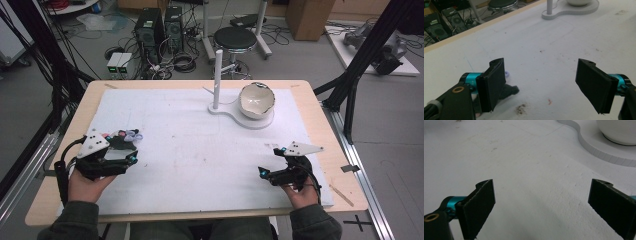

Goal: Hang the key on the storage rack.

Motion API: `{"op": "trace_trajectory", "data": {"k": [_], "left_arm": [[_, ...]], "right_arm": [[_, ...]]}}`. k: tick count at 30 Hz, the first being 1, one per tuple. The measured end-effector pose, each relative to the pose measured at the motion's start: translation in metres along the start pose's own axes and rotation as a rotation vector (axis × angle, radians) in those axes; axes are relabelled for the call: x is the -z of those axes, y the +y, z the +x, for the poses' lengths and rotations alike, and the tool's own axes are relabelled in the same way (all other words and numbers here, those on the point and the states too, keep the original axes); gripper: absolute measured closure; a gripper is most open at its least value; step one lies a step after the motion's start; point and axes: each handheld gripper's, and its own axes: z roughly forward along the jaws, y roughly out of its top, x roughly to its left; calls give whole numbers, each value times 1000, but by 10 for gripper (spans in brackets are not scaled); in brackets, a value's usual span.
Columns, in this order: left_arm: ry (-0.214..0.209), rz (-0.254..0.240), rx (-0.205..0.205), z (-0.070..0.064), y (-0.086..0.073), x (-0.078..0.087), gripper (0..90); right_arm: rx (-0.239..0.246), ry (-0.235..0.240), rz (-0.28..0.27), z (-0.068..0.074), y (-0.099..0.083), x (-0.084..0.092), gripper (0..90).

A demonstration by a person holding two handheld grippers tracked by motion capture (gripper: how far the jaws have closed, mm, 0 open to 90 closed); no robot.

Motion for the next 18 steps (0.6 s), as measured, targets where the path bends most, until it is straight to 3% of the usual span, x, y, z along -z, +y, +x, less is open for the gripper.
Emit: {"op": "trace_trajectory", "data": {"k": [7,11,18], "left_arm": [[-32,79,-36,28,8,-5,265],[-49,134,-80,48,13,-6,272],[-89,188,-92,73,11,-13,283]], "right_arm": [[2,8,4,0,0,0,62],[2,9,2,-1,0,-1,62],[4,17,14,-1,0,-5,62]]}}
